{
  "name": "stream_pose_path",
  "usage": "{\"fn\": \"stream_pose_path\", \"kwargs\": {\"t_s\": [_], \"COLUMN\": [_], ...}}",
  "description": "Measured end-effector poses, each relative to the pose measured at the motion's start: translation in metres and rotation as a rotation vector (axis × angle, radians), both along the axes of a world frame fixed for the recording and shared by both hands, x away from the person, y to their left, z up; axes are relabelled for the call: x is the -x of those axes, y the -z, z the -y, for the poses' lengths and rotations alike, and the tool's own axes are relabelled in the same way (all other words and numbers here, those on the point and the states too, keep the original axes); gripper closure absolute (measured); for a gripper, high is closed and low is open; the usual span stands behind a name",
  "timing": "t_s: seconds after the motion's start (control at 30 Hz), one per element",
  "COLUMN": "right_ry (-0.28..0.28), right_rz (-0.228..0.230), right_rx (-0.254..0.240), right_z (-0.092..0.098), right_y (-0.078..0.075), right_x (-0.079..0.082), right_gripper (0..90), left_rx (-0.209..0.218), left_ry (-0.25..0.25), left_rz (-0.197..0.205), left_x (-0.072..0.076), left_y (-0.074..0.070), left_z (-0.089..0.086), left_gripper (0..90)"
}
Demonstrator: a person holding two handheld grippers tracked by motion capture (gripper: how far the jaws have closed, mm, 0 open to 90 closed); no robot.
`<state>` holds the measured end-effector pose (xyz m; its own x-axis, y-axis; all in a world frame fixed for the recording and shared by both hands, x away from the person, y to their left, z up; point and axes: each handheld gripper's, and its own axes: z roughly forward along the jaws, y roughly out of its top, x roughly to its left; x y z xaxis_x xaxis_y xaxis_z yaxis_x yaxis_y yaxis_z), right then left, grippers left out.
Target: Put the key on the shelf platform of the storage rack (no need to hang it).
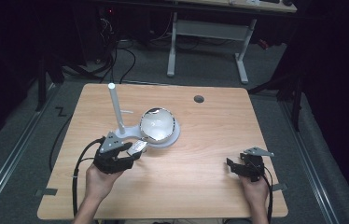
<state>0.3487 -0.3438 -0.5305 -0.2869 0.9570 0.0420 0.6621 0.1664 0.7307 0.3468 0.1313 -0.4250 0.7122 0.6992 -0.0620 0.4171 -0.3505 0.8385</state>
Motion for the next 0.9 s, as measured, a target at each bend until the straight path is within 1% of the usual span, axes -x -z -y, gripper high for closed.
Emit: {"fn": "stream_pose_path", "kwargs": {"t_s": [0.1,0.13,0.17,0.23,0.47,0.6,0.73,0.9], "right_ry": [0.001,0.0,-0.001,-0.001,0.0,0.001,0.002,0.003], "right_rz": [0.0,0.0,0.001,0.001,0.002,0.001,0.0,0.0], "right_rx": [-0.002,-0.002,0.0,-0.001,-0.002,-0.004,-0.006,-0.008], "right_z": [0.0,0.0,0.0,0.0,0.001,0.001,0.001,0.001], "right_y": [0.0,0.0,0.0,0.0,0.0,0.0,0.0,0.0], "right_x": [0.0,0.0,0.0,0.0,0.0,0.0,0.0,0.0], "right_gripper": [31.6,31.6,31.6,31.6,31.6,31.6,31.6,31.6], "left_rx": [0.007,0.029,0.035,0.037,0.044,0.05,0.069,0.057], "left_ry": [-0.001,-0.001,-0.002,-0.002,0.011,0.023,0.044,0.071], "left_rz": [0.003,-0.002,-0.004,-0.004,0.004,0.004,-0.003,0.004], "left_x": [0.001,0.001,0.001,0.001,-0.001,-0.005,-0.01,-0.016], "left_y": [-0.006,-0.009,-0.011,-0.012,-0.026,-0.034,-0.04,-0.049], "left_z": [-0.001,-0.003,-0.004,-0.004,-0.003,0.0,0.003,0.01], "left_gripper": [50.5,50.5,50.6,50.5,50.5,50.5,50.5,50.4]}}
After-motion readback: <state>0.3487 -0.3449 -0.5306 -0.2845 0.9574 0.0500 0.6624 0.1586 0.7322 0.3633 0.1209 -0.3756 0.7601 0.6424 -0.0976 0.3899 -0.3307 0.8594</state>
